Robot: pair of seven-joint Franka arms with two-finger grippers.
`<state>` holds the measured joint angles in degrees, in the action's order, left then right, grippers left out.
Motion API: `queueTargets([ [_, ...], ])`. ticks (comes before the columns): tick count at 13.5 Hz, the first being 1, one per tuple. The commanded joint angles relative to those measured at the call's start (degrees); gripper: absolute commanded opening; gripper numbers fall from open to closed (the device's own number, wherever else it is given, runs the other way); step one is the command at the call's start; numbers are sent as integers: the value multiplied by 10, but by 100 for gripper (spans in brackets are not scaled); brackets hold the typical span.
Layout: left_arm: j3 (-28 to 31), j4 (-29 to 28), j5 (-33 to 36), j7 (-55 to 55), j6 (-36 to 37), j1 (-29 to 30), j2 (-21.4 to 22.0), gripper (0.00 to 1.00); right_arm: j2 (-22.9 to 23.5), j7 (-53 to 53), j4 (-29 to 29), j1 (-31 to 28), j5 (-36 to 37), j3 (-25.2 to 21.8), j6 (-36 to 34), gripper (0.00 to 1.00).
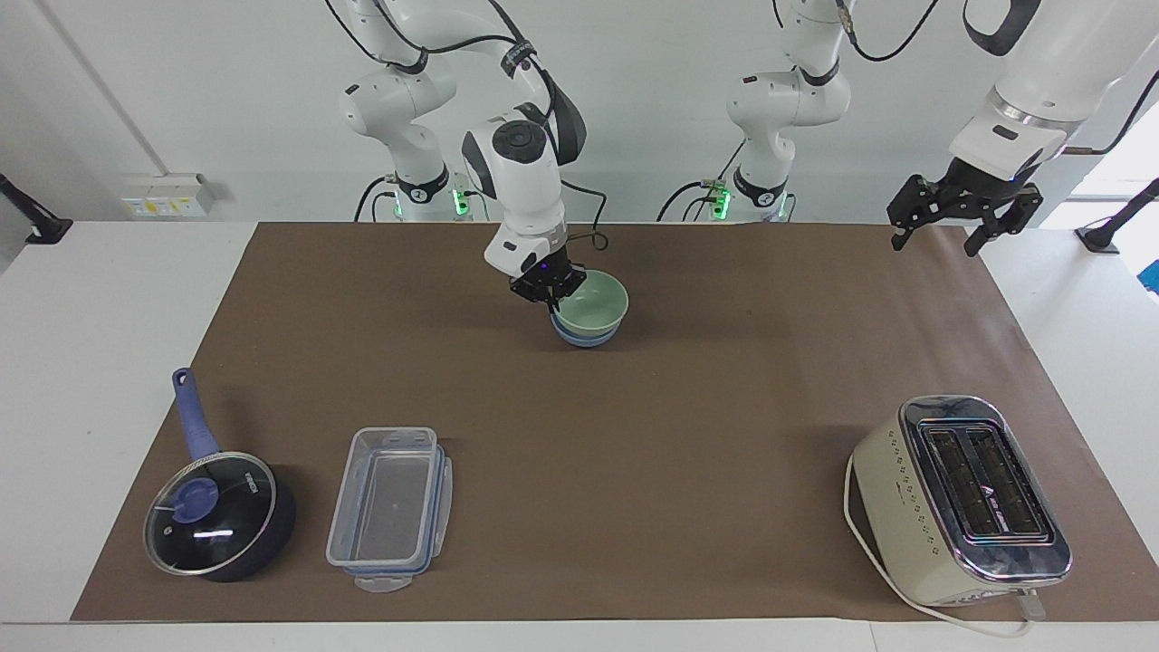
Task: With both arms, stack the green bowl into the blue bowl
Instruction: 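Lower the green bowl into the blue bowl and open the right gripper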
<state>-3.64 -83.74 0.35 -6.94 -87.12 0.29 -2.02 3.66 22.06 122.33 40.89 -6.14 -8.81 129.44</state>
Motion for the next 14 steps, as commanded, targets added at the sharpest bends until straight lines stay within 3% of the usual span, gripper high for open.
queueTargets([
  [1,4,-14,8,3,-1,-7,13,100,-9,4,25,2,-11,1,33,0],
  [14,4,-14,8,1,-2,-7,13,100,-12,11,56,10,-12,1,50,0],
])
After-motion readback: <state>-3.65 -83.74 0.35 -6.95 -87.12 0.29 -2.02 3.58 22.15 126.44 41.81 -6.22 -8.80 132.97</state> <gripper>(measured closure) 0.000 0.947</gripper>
